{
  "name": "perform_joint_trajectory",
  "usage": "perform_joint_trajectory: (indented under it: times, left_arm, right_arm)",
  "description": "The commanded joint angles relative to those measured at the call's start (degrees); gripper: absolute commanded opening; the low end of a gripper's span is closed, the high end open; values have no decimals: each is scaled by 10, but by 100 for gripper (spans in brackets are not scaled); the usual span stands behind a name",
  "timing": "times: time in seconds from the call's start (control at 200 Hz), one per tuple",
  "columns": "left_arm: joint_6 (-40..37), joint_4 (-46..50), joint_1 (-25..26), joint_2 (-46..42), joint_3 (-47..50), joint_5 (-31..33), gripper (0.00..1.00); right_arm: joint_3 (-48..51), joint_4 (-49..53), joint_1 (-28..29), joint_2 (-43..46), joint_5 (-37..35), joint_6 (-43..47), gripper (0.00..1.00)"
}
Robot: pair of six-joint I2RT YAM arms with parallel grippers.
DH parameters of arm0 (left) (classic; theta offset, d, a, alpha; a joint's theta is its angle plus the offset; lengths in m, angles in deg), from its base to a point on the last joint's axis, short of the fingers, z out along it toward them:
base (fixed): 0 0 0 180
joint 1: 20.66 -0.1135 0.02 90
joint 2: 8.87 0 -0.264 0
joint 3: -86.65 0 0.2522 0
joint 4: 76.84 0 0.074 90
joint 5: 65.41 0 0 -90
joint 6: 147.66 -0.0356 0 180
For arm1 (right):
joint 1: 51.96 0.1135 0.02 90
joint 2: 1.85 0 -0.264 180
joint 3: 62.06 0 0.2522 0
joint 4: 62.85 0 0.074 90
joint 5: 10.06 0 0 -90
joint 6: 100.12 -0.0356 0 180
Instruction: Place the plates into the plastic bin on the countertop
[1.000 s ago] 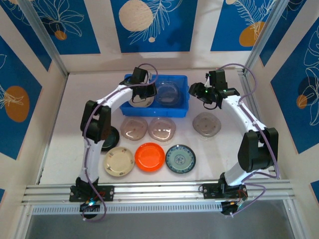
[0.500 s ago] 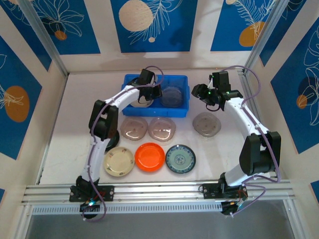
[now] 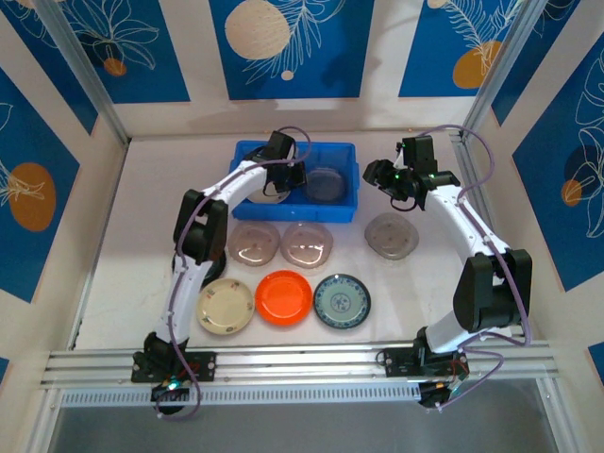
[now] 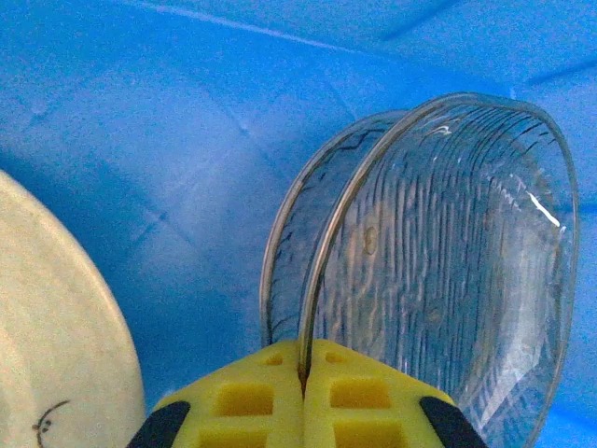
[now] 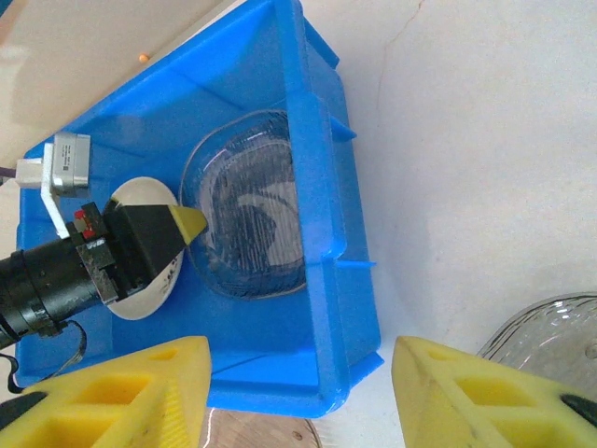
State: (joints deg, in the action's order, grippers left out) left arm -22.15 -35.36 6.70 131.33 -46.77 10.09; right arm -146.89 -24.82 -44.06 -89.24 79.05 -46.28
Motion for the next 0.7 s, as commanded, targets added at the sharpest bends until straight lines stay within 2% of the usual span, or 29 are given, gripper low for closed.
perform_joint_trajectory:
  times: [0.0, 0.03, 0.205, 0.31, 0.695]
  left_arm:
    - [-7, 17, 5, 10, -20, 2, 0]
    - [-8, 18, 5, 10, -20, 2, 0]
    - [-13, 25, 5, 9, -25, 8, 19]
    - [-19, 32, 5, 9, -33, 10, 26]
    - [-35, 56, 6, -4, -51, 29, 32]
  right_arm:
    - [3, 4, 5, 13, 11, -1, 55]
    - [3, 5, 5, 13, 10, -1, 55]
    - [1, 5, 11, 14, 8, -1, 55]
    - [0, 6, 16, 15, 5, -1, 55]
    - [-14, 7, 28, 13, 0, 1, 55]
